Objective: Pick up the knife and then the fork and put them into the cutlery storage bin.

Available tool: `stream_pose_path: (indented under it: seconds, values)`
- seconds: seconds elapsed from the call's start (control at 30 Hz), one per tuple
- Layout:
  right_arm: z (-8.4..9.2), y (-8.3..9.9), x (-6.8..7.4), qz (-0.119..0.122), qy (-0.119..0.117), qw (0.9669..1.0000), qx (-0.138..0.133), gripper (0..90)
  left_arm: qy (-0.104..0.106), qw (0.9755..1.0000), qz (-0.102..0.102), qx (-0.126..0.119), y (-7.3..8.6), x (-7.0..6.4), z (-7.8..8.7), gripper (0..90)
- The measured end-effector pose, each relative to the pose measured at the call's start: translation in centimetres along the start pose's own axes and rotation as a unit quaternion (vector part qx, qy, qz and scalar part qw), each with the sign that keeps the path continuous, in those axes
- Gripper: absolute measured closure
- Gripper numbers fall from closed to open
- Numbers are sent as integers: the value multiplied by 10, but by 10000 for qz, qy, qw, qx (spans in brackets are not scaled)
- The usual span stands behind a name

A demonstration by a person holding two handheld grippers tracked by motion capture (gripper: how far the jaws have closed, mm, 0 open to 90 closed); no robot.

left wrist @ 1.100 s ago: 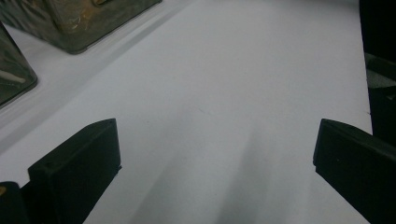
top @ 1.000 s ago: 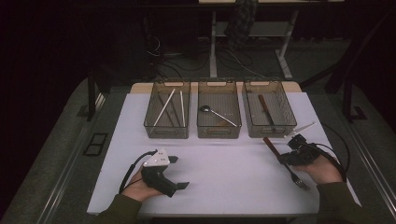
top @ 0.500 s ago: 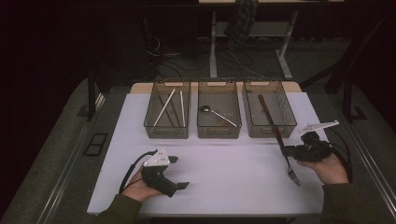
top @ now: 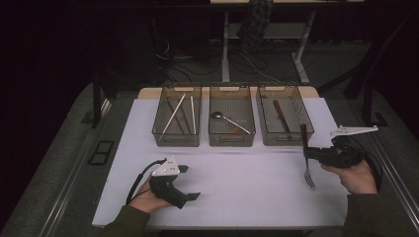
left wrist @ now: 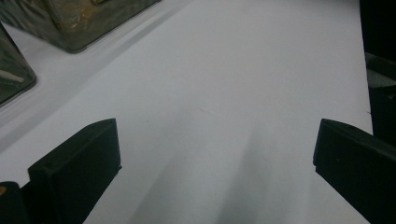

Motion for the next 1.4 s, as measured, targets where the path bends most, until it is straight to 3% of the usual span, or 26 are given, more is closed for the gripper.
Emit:
stream_pose_path:
  seconds: [0.3, 0.73, 1.1, 1.4]
  values:
    - [4, -29, -7, -16, 98, 9994, -338, 762, -7, 10000, 27, -1, 0, 1, 0, 0]
    - [7, -95, -13, 54, 362, 9976, -589, 762, 8, 10000, 26, -7, 0, 0, -1, 0]
    - [-7, -136, -17, 75, 595, 9964, -604, 762, 23, 10000, 32, -34, 0, 0, 0, 0]
    - [-28, -156, -23, -8, 657, 9947, -796, 761, 35, 10000, 20, -52, -1, 0, 1, 0]
Point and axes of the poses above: each handheld gripper's, and its own axes: z roughly backward along the jaws, y roughly out of its underside, x roughly to its left, the point moved 8 cm from there along -z, roughly forward along the jaws, and after that the axes turned 5 degrees about -z, right-handed, at the moved point
